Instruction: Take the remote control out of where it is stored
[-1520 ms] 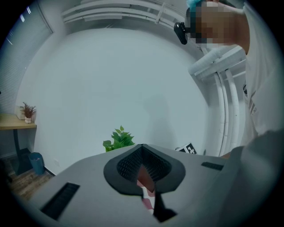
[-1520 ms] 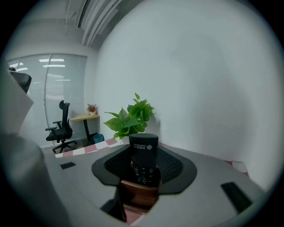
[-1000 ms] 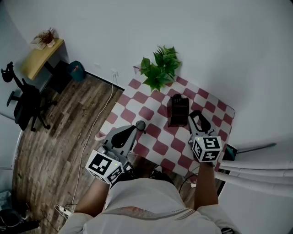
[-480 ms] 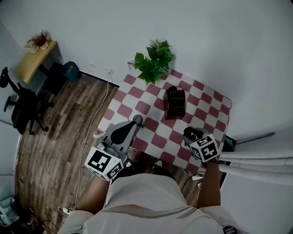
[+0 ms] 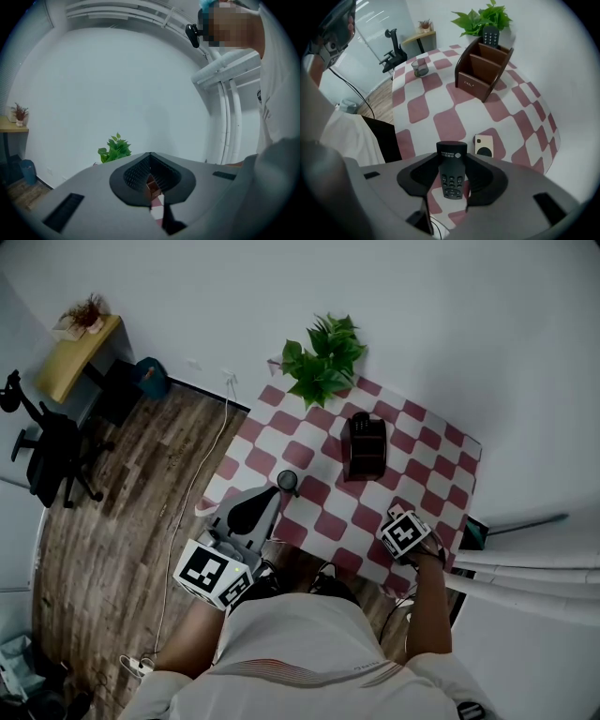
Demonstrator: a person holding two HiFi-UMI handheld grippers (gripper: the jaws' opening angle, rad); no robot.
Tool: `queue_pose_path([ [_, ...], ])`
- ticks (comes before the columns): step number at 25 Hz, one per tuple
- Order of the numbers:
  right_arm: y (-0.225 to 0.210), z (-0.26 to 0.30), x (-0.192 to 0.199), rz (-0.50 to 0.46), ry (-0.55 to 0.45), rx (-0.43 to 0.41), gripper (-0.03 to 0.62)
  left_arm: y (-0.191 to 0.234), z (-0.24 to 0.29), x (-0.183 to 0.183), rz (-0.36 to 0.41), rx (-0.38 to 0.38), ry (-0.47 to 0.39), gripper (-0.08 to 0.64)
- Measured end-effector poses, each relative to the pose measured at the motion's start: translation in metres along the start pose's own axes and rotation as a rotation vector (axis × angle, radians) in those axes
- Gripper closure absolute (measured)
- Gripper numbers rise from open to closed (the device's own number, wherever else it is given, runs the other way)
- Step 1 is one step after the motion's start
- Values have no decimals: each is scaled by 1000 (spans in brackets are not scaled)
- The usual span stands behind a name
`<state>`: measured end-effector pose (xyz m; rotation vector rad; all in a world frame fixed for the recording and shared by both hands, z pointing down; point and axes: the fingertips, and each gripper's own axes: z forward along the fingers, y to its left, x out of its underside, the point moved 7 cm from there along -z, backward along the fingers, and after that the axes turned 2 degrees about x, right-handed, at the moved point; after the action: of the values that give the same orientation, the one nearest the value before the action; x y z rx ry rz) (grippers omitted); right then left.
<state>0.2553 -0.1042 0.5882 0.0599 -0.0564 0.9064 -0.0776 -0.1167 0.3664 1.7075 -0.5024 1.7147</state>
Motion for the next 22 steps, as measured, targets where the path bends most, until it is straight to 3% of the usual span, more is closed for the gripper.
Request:
queue_pose_path([
  [11, 1, 38, -15, -55, 81, -60, 408, 9, -8, 4, -14, -44, 2, 554],
  [22, 7, 45, -13, -85, 58, -37, 390, 11, -11, 6, -24, -49, -6, 552],
])
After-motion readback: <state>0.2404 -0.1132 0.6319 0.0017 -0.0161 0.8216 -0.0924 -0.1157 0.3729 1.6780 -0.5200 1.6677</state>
